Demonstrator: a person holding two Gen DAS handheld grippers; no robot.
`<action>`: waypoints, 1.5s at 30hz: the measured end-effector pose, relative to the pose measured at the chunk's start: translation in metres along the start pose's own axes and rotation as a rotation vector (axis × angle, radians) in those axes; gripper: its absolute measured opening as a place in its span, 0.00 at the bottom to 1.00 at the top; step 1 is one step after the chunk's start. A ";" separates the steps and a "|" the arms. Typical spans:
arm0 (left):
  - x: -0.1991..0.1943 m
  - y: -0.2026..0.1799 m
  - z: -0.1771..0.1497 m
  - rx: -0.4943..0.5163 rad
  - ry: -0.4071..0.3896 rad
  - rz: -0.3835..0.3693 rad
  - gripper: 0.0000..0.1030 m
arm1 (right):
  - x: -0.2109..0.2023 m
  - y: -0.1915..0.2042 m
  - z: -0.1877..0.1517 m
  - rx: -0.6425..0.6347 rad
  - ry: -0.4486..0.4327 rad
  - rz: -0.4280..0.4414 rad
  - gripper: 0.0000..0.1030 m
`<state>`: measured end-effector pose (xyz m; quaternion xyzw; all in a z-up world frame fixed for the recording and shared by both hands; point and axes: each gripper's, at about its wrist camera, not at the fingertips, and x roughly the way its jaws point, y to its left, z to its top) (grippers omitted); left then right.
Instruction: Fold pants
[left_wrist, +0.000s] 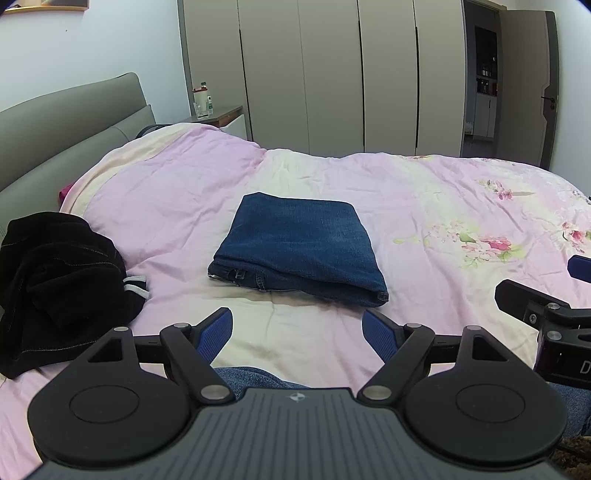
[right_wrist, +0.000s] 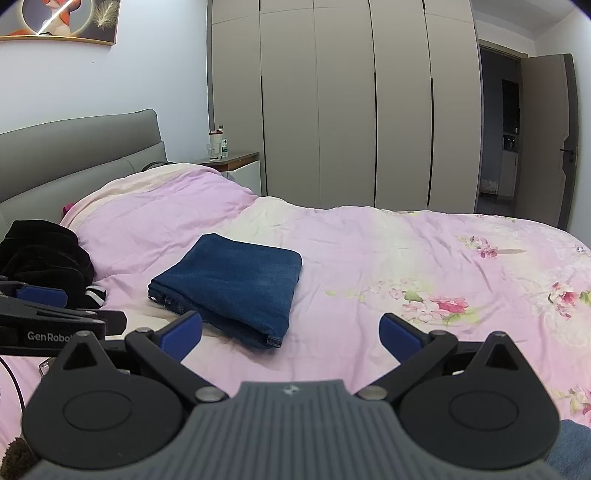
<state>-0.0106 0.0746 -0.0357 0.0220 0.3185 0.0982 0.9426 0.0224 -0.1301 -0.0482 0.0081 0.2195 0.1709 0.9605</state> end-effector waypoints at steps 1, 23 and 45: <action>-0.001 0.000 0.000 0.000 -0.001 -0.001 0.91 | 0.000 0.000 0.000 0.000 -0.001 0.000 0.95; -0.004 0.001 0.000 0.001 -0.008 -0.001 0.91 | -0.004 0.002 0.002 0.001 -0.014 0.005 0.95; -0.008 0.002 0.001 -0.006 -0.012 -0.007 0.91 | -0.006 0.003 0.001 0.013 -0.002 -0.001 0.95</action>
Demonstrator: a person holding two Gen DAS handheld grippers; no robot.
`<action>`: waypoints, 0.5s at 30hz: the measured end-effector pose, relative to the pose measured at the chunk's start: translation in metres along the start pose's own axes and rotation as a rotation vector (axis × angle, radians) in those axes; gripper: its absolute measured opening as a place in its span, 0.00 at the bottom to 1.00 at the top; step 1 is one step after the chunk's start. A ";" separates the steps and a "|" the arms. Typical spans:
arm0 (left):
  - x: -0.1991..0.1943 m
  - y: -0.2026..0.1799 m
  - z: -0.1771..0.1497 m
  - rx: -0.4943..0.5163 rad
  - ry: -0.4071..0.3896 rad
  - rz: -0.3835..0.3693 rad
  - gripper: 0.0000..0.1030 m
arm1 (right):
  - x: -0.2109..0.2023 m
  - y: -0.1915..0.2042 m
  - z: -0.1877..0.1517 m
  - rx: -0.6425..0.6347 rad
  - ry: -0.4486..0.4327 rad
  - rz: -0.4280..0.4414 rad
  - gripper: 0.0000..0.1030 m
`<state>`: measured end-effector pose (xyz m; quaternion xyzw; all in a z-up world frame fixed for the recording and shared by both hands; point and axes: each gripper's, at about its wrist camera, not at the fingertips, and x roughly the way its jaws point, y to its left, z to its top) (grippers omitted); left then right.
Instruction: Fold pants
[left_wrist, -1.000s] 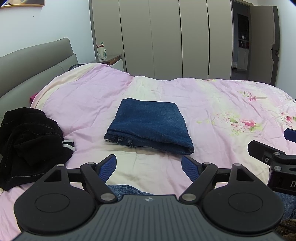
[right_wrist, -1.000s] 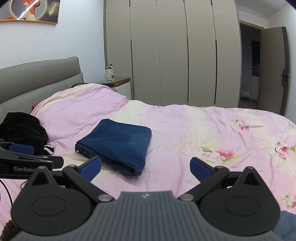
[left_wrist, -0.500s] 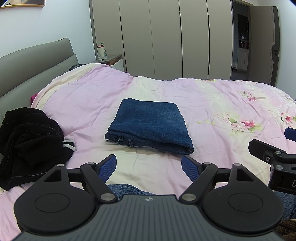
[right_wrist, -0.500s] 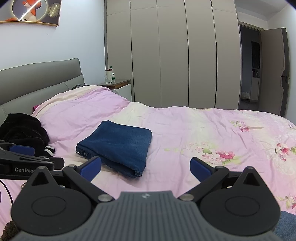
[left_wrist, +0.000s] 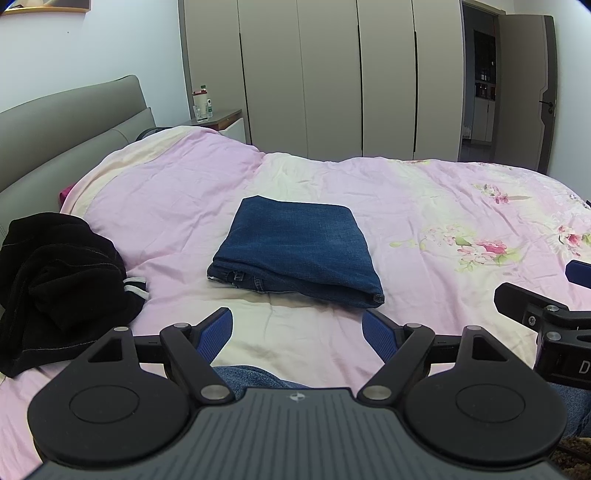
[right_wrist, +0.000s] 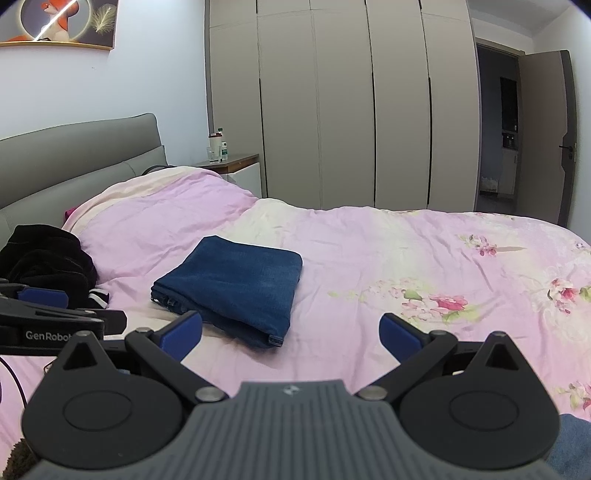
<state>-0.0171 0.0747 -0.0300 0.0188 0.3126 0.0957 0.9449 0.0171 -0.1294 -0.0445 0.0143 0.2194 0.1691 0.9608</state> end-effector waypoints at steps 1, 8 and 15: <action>0.000 0.000 0.000 0.000 0.000 0.000 0.91 | 0.000 0.000 0.000 -0.001 0.000 -0.001 0.95; -0.001 0.000 0.000 0.000 -0.004 -0.003 0.91 | 0.000 0.002 -0.001 -0.002 0.002 -0.006 0.95; -0.002 -0.001 -0.001 0.000 0.004 -0.019 0.90 | 0.000 0.001 -0.003 0.001 0.008 -0.006 0.95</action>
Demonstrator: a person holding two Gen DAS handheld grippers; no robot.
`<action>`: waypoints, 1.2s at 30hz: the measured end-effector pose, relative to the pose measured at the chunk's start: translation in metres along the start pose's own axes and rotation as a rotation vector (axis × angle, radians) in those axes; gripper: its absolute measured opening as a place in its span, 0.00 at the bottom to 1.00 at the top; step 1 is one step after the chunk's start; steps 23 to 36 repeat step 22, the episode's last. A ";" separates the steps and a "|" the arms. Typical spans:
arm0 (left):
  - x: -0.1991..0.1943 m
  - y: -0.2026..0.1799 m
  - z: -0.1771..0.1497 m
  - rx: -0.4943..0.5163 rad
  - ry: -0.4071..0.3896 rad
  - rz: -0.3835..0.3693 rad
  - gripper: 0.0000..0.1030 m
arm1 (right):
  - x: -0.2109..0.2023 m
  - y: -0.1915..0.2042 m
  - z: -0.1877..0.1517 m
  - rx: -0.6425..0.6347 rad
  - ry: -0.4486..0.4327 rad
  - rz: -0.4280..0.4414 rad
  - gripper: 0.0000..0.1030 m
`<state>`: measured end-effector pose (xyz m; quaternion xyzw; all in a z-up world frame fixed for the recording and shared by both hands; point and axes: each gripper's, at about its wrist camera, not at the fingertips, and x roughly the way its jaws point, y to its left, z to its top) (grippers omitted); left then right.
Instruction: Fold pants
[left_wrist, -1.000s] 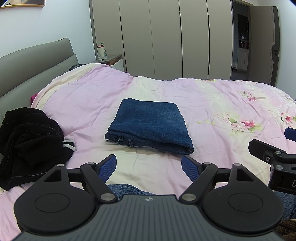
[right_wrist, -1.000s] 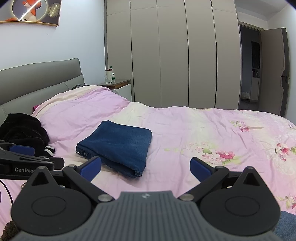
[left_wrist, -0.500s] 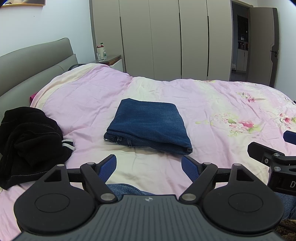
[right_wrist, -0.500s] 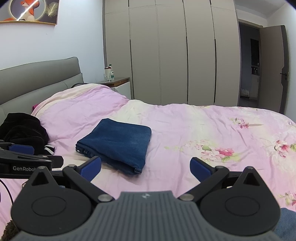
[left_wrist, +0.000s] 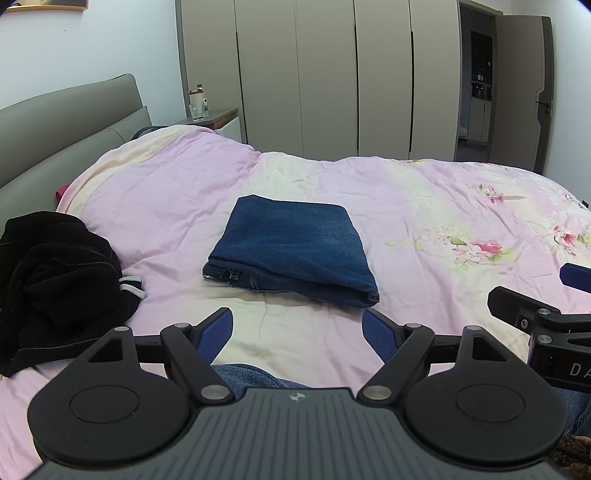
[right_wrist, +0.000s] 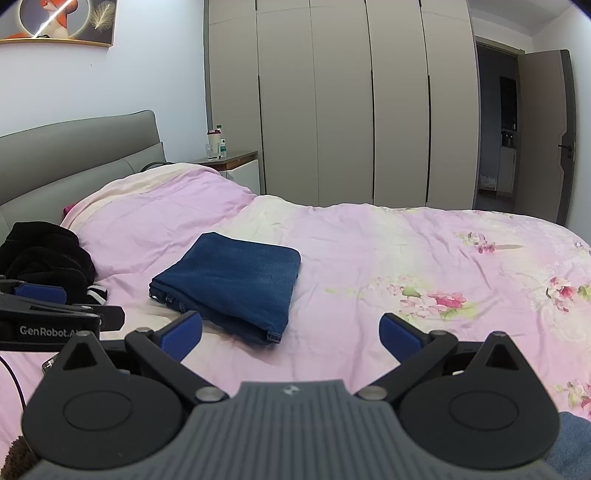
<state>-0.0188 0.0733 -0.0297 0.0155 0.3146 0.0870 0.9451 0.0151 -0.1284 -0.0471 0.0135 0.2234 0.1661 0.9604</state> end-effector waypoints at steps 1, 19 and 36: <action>0.000 0.000 0.000 -0.002 0.000 -0.004 0.90 | 0.000 0.000 0.000 0.001 0.002 0.000 0.95; -0.002 0.000 0.002 0.001 -0.017 -0.033 0.89 | 0.001 -0.004 -0.002 0.008 0.015 0.002 0.95; -0.002 0.000 0.002 -0.003 -0.015 -0.039 0.89 | 0.001 -0.004 -0.002 0.009 0.015 0.002 0.95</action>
